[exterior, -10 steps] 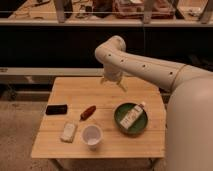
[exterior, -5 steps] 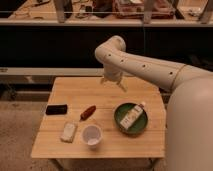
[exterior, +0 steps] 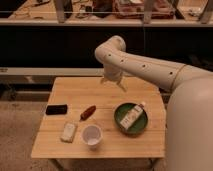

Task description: Move the arm in a circular motion

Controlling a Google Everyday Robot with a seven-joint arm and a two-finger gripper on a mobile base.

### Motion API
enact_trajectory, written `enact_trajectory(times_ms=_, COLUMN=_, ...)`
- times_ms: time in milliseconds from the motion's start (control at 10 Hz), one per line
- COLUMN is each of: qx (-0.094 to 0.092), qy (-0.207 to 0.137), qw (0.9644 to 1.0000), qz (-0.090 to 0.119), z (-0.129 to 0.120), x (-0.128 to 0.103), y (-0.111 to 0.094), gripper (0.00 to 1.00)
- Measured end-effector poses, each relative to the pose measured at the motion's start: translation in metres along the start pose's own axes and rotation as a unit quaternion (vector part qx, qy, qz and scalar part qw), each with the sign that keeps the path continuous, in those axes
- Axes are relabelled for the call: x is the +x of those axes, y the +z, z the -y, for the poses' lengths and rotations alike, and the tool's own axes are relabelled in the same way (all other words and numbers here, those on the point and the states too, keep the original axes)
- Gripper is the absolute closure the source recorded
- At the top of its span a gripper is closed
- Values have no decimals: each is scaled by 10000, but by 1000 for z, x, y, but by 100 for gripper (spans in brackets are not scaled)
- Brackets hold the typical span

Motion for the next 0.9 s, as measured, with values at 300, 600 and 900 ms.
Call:
enact_trajectory(times_ms=300, qx=290, qy=-27, qw=9992, qz=278, z=22, x=-4, y=6, gripper=20)
enact_trajectory(times_ms=600, qx=1026, qy=-346, qw=9884, qz=1062, z=70, x=-48, y=4, gripper=20)
enact_trajectory(times_ms=900, qx=956, qy=-977, qw=9861, qz=947, z=48, x=-74, y=-14, gripper=20)
